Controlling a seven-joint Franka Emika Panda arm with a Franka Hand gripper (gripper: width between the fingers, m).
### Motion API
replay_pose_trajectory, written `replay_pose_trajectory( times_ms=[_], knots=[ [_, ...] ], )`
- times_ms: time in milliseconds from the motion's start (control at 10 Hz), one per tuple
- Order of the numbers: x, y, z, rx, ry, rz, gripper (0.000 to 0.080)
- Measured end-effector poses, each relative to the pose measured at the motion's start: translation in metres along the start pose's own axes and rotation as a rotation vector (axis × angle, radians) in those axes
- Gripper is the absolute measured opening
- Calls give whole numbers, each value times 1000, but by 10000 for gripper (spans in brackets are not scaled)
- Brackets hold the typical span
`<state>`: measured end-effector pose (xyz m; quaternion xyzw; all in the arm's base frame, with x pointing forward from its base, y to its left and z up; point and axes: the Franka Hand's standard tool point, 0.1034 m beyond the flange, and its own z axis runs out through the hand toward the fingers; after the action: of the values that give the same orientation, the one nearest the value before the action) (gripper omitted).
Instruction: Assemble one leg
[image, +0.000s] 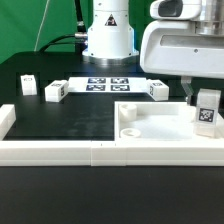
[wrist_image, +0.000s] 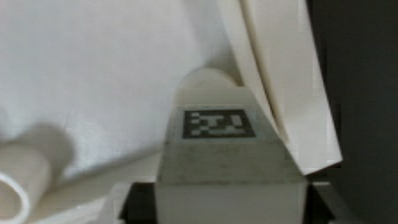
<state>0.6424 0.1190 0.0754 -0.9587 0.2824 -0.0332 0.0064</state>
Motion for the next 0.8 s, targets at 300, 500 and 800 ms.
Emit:
replay_pose_trajectory(
  times_ms=[300, 500, 800],
  knots=[
    [-1, 4, 1, -5, 2, 490, 292],
    [-1, 6, 1, -5, -5, 769, 292],
    [-2, 7, 2, -9, -20, 1072, 292]
  ],
)
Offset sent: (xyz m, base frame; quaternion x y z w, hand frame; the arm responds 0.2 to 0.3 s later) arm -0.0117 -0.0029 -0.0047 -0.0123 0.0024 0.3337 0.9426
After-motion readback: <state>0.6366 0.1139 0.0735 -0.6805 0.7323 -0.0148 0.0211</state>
